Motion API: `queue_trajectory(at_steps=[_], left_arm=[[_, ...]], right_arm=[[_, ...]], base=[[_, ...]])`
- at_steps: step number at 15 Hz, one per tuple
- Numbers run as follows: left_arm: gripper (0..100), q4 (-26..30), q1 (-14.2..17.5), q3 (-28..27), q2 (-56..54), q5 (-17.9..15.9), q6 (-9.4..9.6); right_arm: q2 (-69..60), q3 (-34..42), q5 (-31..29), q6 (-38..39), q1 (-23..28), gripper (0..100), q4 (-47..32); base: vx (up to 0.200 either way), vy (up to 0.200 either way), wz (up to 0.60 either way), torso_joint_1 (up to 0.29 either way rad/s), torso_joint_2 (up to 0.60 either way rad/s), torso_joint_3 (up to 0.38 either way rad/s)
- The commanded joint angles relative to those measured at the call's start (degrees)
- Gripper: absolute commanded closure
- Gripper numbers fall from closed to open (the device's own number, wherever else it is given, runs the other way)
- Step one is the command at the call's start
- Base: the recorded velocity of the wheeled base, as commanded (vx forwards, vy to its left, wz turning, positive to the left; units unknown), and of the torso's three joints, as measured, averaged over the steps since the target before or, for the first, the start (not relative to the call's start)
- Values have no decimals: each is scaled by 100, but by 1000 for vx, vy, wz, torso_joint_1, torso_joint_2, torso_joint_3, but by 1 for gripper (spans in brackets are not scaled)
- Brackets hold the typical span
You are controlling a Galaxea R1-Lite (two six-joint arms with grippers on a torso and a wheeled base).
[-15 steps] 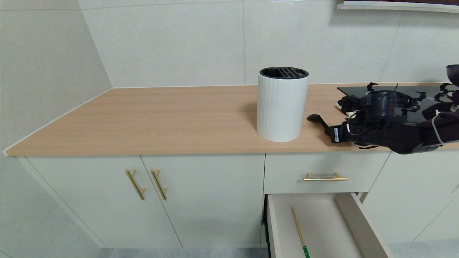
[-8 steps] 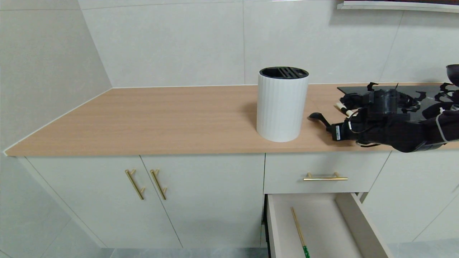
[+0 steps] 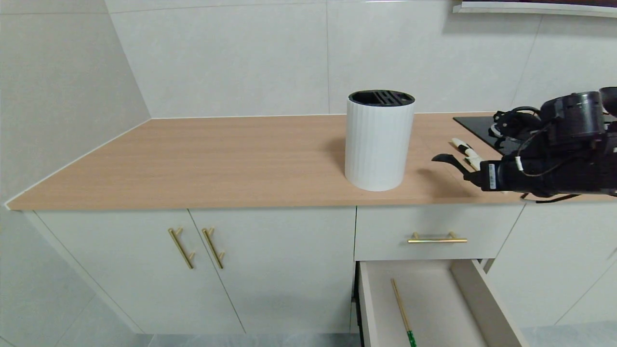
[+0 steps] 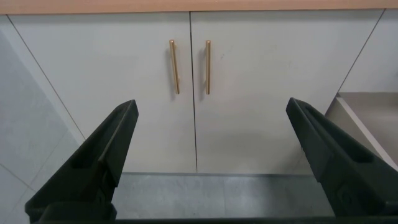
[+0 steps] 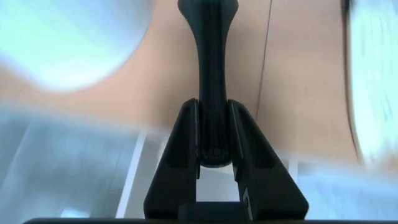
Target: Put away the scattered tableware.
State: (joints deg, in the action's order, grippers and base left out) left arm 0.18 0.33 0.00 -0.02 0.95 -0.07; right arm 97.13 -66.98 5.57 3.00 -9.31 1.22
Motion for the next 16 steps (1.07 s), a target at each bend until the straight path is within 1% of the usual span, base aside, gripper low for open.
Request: queue_trajectory(at_steps=[1,2,3,4,5,8,9,16], left_arm=[[0,-1,2,0,2,2,-1],[0,-1,2,0,2,2,-1],[0,-1,2,0,2,2,-1],[0,-1,2,0,2,-7,-1],[0,-1,2,0,2,-7,-1],[0,-1,2,0,2,-7,-1],[0,-1,2,0,2,-7,-1],[0,-1,2,0,2,2,-1]], right_arm=[[-1452,642,216,17,-71,100,-790],[-1610,695,251,25,-62,100,-966],[-2005,879,577,-1,-62,100,-1335],[-2225,1002,1007,-19,-53,100,-1449],[-2357,1169,1157,-19,-44,100,-1467],[-2234,1670,1122,-317,-27,100,-1396],[-2129,1732,1122,-432,9,100,-1352],[-1680,1820,1122,-458,44,100,-1229]], base=[[0,0,0,0,0,0],[0,0,0,0,0,0],[0,0,0,0,0,0],[0,0,0,0,0,0],[0,0,0,0,0,0],[0,0,0,0,0,0],[0,0,0,0,0,0],[0,0,0,0,0,0]])
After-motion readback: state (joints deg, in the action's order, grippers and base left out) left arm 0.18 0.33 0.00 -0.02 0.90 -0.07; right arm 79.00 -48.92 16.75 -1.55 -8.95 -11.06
